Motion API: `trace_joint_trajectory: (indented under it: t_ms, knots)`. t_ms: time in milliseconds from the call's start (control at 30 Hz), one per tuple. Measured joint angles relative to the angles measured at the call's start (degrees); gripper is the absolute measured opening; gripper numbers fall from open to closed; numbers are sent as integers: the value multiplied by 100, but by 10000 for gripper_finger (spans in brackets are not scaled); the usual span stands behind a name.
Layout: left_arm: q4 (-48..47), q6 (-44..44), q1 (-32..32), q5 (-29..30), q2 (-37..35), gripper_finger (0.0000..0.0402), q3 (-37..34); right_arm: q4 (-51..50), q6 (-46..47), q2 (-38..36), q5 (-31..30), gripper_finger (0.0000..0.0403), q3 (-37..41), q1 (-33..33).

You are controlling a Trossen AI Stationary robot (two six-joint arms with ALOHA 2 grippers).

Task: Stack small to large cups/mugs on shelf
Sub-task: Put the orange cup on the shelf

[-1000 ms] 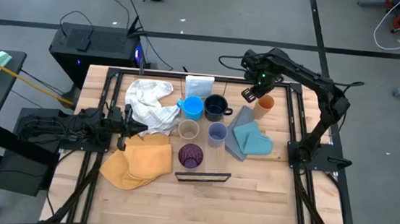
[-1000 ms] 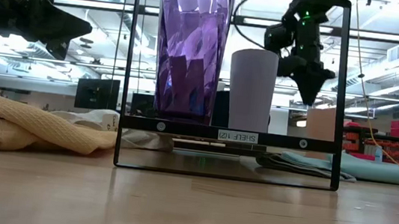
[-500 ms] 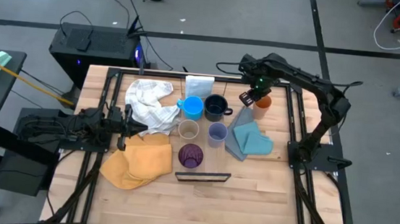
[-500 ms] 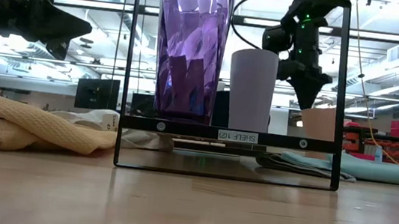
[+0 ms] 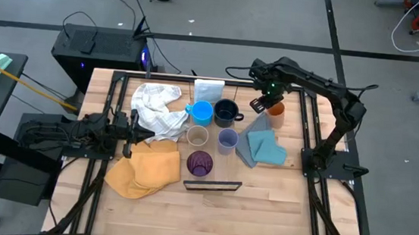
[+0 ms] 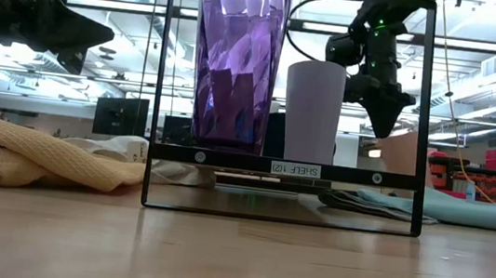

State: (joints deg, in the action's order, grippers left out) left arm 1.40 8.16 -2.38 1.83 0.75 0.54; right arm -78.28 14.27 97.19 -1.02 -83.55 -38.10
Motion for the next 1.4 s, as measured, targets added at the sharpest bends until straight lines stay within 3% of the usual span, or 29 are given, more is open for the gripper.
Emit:
trace_joint_trajectory:
  t_ms: [500,833,1400]
  knots:
    - [-6,-142,-2,2,0,31,0,-196,-235,-223,-30,93,-13,-1]
    - [-8,-149,-2,0,0,33,0,-860,-380,-530,-307,130,-13,-61]
    - [-6,-147,-2,0,0,24,0,-1168,692,-697,-319,145,275,-238]
